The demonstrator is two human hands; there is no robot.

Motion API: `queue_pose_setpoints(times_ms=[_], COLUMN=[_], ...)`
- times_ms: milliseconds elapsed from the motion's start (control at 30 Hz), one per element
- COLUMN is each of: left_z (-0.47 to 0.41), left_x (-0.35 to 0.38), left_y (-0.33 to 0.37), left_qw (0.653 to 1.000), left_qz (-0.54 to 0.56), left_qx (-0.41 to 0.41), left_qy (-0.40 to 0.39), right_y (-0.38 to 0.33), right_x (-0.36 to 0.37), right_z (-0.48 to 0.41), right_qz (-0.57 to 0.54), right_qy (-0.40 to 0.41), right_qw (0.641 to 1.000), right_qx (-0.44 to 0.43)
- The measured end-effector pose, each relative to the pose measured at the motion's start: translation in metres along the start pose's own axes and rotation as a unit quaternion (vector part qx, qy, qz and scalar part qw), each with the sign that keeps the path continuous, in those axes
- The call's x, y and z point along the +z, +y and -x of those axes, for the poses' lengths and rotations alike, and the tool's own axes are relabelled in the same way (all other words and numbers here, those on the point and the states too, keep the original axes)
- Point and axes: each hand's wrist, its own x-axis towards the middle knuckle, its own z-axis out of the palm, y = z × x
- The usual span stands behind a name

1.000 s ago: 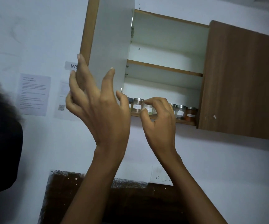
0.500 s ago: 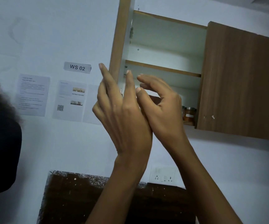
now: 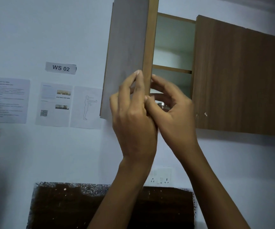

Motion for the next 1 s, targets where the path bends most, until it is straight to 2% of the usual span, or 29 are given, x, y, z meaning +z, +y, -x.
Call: queue_pose_setpoints(times_ms=[133,267,533,1000], left_z=[0.007,0.017,0.044,0.094], left_x=[0.019,0.043,0.096,0.213], left_y=[-0.007,-0.002,0.010,0.015], left_qw=[0.991,0.962,0.972,0.989], left_qz=[0.099,0.222,0.161,-0.016], left_qx=[-0.030,-0.052,-0.012,0.066], left_qy=[-0.080,-0.149,-0.169,-0.130], right_y=[0.016,0.035,0.082,0.181], right_x=[-0.012,-0.022,-0.053,-0.108], right_z=[0.002,0.003,0.005,-0.006], right_qz=[-0.004,0.042,0.120,0.134], right_qy=[0.013,0.047,0.088,0.099], right_qw=[1.000,0.997,0.988,0.986], right_qx=[-0.011,-0.043,-0.034,0.024])
